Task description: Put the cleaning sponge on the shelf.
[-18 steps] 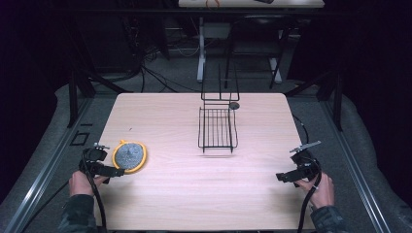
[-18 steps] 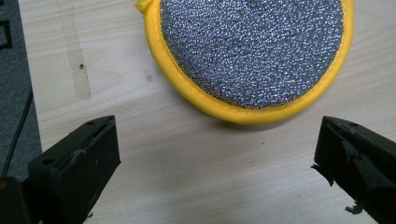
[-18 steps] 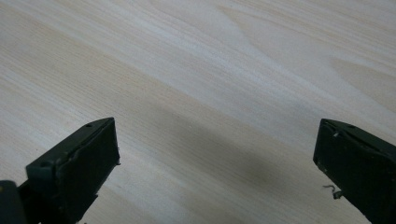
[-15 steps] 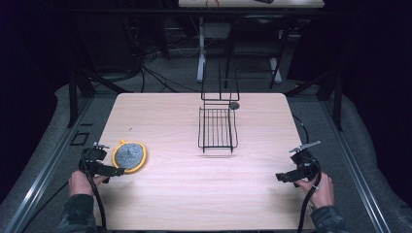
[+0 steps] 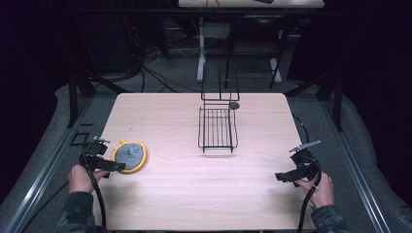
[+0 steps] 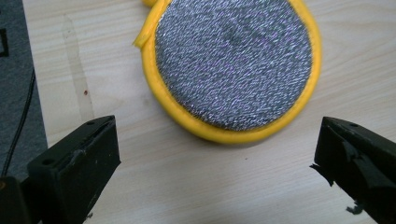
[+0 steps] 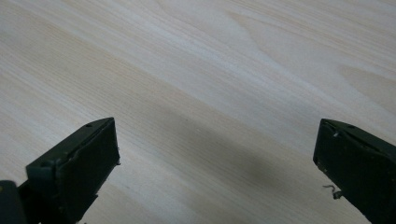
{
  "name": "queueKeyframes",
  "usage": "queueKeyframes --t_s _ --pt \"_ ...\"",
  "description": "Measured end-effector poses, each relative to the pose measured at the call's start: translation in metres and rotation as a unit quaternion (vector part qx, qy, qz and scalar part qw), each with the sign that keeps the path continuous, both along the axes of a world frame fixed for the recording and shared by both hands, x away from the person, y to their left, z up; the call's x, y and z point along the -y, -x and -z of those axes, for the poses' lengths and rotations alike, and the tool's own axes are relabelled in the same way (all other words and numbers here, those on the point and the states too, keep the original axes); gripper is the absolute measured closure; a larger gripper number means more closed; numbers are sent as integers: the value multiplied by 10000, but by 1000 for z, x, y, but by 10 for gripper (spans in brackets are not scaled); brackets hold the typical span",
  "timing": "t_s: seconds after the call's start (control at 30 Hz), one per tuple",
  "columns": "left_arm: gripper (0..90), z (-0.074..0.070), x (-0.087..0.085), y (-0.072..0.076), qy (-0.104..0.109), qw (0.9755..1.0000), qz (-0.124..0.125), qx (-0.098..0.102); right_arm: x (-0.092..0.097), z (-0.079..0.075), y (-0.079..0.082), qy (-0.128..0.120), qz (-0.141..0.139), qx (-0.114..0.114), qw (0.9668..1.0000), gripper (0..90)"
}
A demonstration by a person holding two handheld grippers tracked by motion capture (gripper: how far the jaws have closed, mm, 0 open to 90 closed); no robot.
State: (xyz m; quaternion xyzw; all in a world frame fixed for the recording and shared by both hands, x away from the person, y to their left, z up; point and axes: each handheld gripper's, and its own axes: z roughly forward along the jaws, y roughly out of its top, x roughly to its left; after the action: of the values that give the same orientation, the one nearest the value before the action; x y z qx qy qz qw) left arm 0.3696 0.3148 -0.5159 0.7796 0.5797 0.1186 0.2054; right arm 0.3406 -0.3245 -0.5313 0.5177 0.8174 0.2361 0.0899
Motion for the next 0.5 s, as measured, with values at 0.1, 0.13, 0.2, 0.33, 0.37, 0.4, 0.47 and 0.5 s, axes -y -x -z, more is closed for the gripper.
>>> queueKeyframes --t_s 0.1,0.13,0.2,0.33,0.37,0.4,0.47,0.5 --pt "0 -3 2 -2 55 10000 46 8 -2 1 0 -8 -20 -16 10000 0" --pt "0 -6 5 -5 60 9999 83 55 -4 3 0 6 -69 -56 10000 0" --pt "0 -7 6 -7 62 9999 119 60 -5 4 0 9 -103 -72 9999 0" --pt "0 -8 11 -18 49 9998 207 2 -5 3 0 -14 -86 -104 9999 0" --pt "0 -8 11 -20 57 9997 222 -6 -5 4 0 -12 -68 -74 9999 0" --pt "0 -8 11 -22 61 9997 228 -31 -5 4 0 -37 -37 -80 10000 0" --pt "0 -8 12 -25 90 9996 250 -62 -5 4 0 -42 -54 -97 9999 0" --pt "0 -8 14 -27 85 9996 259 -68 -5 4 0 -35 -56 -112 9999 0"
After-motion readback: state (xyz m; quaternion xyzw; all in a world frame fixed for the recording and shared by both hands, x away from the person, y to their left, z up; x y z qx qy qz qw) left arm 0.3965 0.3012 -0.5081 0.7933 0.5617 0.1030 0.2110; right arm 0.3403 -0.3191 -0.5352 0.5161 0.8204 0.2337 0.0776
